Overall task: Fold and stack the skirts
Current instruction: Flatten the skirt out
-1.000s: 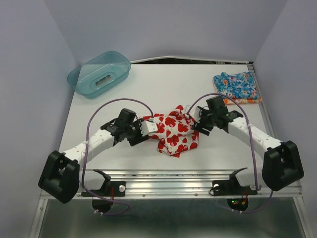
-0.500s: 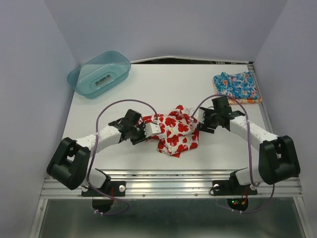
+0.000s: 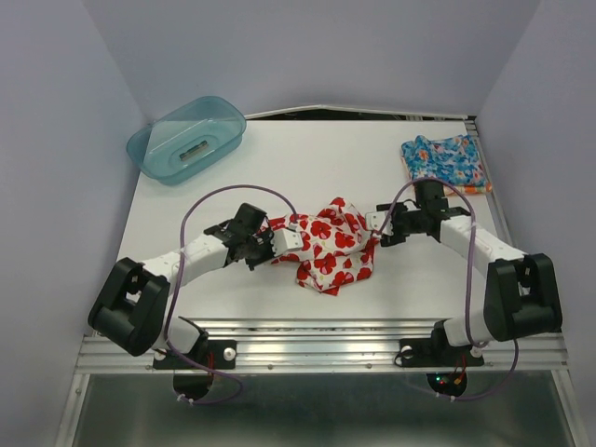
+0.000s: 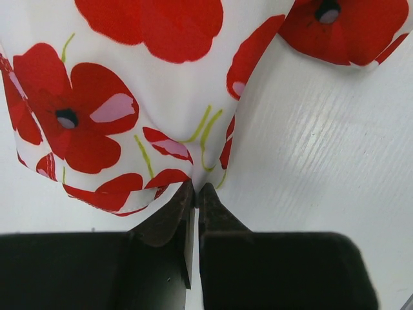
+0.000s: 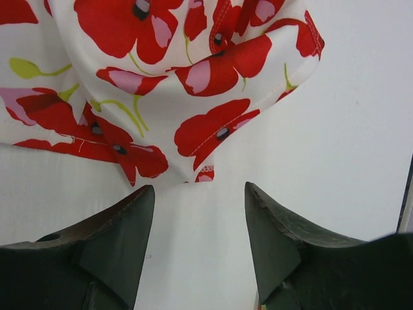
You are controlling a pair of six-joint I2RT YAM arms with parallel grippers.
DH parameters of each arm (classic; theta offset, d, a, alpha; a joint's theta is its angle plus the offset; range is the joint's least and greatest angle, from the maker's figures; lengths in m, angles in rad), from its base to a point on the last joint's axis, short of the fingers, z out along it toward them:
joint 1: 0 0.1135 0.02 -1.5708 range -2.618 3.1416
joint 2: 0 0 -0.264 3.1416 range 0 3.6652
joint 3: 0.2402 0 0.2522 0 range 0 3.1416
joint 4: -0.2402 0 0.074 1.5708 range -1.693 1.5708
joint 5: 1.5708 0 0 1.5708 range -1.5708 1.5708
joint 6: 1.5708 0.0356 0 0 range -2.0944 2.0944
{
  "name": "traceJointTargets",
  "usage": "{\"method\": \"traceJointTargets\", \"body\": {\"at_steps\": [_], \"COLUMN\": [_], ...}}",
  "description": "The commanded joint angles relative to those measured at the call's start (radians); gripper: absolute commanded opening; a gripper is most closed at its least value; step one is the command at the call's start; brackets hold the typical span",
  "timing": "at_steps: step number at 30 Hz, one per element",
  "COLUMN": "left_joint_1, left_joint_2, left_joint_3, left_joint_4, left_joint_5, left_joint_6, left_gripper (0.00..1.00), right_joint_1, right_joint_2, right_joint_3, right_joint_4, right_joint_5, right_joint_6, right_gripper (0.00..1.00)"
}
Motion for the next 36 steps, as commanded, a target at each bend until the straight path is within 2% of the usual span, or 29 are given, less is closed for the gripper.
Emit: {"method": "traceJointTargets", "body": {"at_steps": [1,7,11,17,23,24,25,26,27,33,36], "left_joint_1": [-0.005,-0.006,-0.005,-0.005,-0.005,-0.005,-0.005,-0.005,-0.005,0.012,0.02], "left_joint_2": [-0.003,-0.006,-0.006,-0.014,-0.021,-0.024,-0.027,-0.03,-0.032,-0.046,-0.061], "left_joint_3": [0.043,0.039,0.039,0.028,0.02,0.019,0.019,0.019,0.019,0.045,0.051], "left_joint_4": [-0.013,-0.013,-0.013,-0.011,-0.014,-0.016,-0.019,-0.021,-0.024,-0.047,-0.059], "left_joint_5": [0.002,-0.001,-0.001,0.002,-0.001,-0.001,-0.001,-0.001,-0.001,0.003,0.0], "left_joint_6": [0.006,0.001,-0.005,-0.014,-0.023,-0.023,-0.026,-0.026,-0.028,-0.042,-0.037], "left_gripper": [0.02,0.02,0.02,0.02,0.0,0.0,0.0,0.0,0.0,0.0,0.0], "right_joint_1": [0.004,0.004,0.013,0.033,0.061,0.061,0.061,0.061,0.061,0.061,0.04], "right_joint_2": [0.032,0.085,0.111,0.143,0.146,0.141,0.129,0.122,0.112,0.036,0.011], "right_joint_3": [-0.01,-0.01,-0.032,-0.042,-0.045,-0.044,-0.039,-0.039,-0.039,-0.021,0.002], "right_joint_4": [0.043,0.042,0.115,0.149,0.16,0.155,0.144,0.137,0.137,0.103,0.049], "right_joint_5": [-0.088,-0.083,-0.069,-0.066,-0.059,-0.057,-0.049,-0.045,-0.04,0.004,0.02], "right_joint_6": [-0.107,-0.171,-0.157,-0.18,-0.174,-0.171,-0.17,-0.164,-0.156,-0.122,-0.171], "right_gripper": [0.63,0.63,0.62,0.55,0.35,0.25,0.1,0.09,0.01,0.01,0.01]}}
